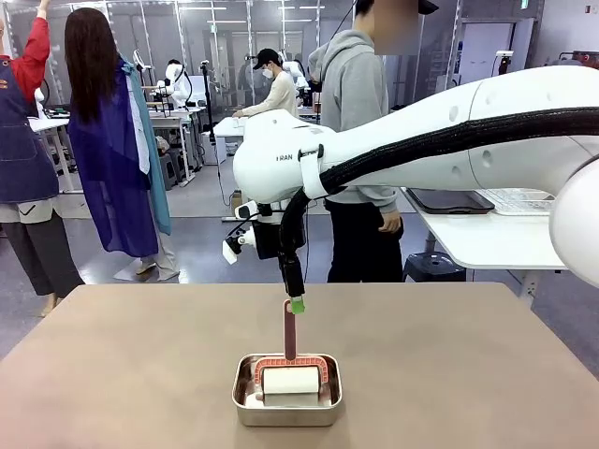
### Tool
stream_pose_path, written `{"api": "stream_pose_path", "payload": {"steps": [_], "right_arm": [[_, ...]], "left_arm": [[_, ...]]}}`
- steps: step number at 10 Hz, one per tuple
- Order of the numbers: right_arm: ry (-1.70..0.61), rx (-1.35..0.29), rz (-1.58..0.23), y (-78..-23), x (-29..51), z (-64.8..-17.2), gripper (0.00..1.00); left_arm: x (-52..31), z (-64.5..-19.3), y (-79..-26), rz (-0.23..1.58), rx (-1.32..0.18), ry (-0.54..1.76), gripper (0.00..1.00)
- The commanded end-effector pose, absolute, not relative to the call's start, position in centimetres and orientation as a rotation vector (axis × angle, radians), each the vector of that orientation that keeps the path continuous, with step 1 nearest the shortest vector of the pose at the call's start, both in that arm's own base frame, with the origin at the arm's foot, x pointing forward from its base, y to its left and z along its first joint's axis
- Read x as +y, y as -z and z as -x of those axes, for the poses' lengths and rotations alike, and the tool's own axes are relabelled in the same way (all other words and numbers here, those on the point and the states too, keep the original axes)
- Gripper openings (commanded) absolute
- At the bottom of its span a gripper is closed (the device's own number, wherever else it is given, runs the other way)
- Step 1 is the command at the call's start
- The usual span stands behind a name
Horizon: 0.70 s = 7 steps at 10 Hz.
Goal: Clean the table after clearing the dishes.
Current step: Place the Lint Roller back on top of the Airtight Container.
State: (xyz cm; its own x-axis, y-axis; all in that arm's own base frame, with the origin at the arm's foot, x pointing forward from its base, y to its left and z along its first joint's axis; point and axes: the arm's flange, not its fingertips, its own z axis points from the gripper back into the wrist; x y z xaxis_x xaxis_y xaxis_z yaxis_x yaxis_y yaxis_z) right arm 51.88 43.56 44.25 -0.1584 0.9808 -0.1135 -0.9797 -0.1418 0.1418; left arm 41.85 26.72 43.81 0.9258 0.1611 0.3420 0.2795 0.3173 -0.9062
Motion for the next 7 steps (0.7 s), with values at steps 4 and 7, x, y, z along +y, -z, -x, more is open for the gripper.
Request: {"api": "stream_pose_path", "payload": {"steps": [4, 7], "right_arm": [[-1.554, 0.105, -0.226, -47.6, 41.6, -53.8, 1.00], [-1.247, -0.056, -0.776, -54.2, 28.6, -58.6, 1.00]], "left_arm": [[26.5, -41.6, -44.2, 1.244, -0.405, 0.057, 1.00], [26.5, -41.6, -44.2, 1.244, -0.405, 0.057, 1.00]]}}
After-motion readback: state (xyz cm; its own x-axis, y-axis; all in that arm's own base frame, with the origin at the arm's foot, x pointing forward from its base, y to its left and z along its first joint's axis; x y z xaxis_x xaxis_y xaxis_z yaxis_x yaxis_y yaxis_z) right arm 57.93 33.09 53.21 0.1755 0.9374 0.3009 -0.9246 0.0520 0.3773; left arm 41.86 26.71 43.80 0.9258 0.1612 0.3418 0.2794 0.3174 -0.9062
